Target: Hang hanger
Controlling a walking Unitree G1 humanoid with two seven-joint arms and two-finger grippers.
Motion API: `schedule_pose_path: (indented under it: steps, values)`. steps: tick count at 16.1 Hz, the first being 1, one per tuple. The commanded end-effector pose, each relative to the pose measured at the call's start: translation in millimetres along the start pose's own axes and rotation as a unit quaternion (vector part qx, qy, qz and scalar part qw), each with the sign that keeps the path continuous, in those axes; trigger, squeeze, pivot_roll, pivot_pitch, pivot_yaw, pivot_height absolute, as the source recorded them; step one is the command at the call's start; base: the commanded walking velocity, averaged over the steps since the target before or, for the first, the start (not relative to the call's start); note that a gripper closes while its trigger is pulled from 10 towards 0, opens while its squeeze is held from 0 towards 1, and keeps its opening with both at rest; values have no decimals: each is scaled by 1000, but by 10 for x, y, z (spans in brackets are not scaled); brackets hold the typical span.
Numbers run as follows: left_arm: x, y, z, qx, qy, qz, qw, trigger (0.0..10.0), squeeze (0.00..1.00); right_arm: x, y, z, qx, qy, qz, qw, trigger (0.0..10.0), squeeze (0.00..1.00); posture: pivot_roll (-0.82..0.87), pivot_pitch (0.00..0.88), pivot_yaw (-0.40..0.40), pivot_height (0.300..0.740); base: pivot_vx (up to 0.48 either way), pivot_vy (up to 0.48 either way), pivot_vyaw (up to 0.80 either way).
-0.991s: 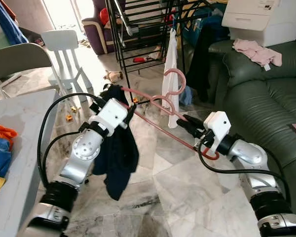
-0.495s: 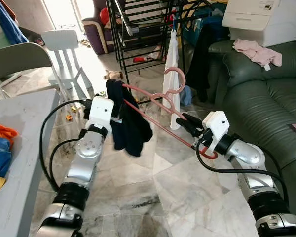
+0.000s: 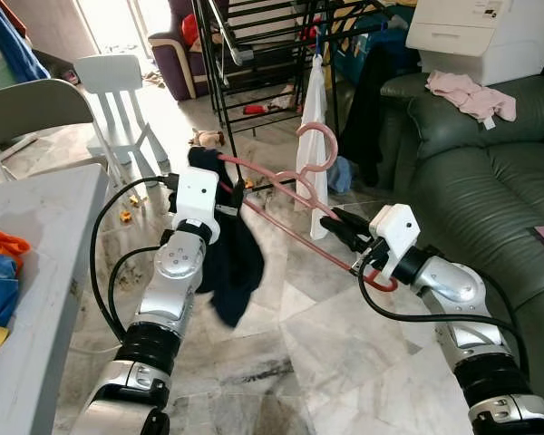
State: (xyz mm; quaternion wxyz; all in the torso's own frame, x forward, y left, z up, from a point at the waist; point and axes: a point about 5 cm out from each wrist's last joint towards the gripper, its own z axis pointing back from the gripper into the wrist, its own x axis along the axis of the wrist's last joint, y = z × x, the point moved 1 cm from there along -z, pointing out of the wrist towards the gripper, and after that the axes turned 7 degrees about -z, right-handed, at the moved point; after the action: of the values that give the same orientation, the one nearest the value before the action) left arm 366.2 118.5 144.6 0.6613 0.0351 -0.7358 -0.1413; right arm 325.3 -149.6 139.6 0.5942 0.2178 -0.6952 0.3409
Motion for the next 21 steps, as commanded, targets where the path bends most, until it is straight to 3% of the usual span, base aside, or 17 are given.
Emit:
schedule_pose_path:
  steps: [1,2,3,4,9,10,12,21]
  values:
    - [-1,54,-26,5,5,4,1000,10000,0,147,39,-67,18,-30,11,999,10000,0,-120,0,114,740,0,0,0]
    - [-16,56,-32,6,9,9,1000,10000,0,154,58,-61,29,-31,6,999,10000,0,-123,0,115,740,0,0,0]
    - [-25,56,-40,5,11,12,1000,6863,0,158,66,-55,32,-30,7,999,10000,0,-126,0,115,740,0,0,0]
    - [-23,59,-53,5,12,10,1000,4745,0,160,77,-48,37,-30,5,999,10000,0,-129,0,115,740,0,0,0]
    - [10,92,-92,11,6,12,1000,2863,0,158,91,-31,39,-26,4,999,10000,0,-131,0,116,740,0,0,0]
    - [6,100,-92,11,6,12,1000,1333,0,162,93,-34,40,-26,3,999,10000,0,-131,0,116,740,0,0,0]
    - [-11,115,-87,12,7,12,1000,0,0,169,97,-39,41,-26,4,999,10000,0,-129,0,115,740,0,0,0]
    - [-15,139,-93,14,3,11,1000,0,0,177,77,-48,39,-24,5,999,10000,0,-130,0,111,740,0,0,0]
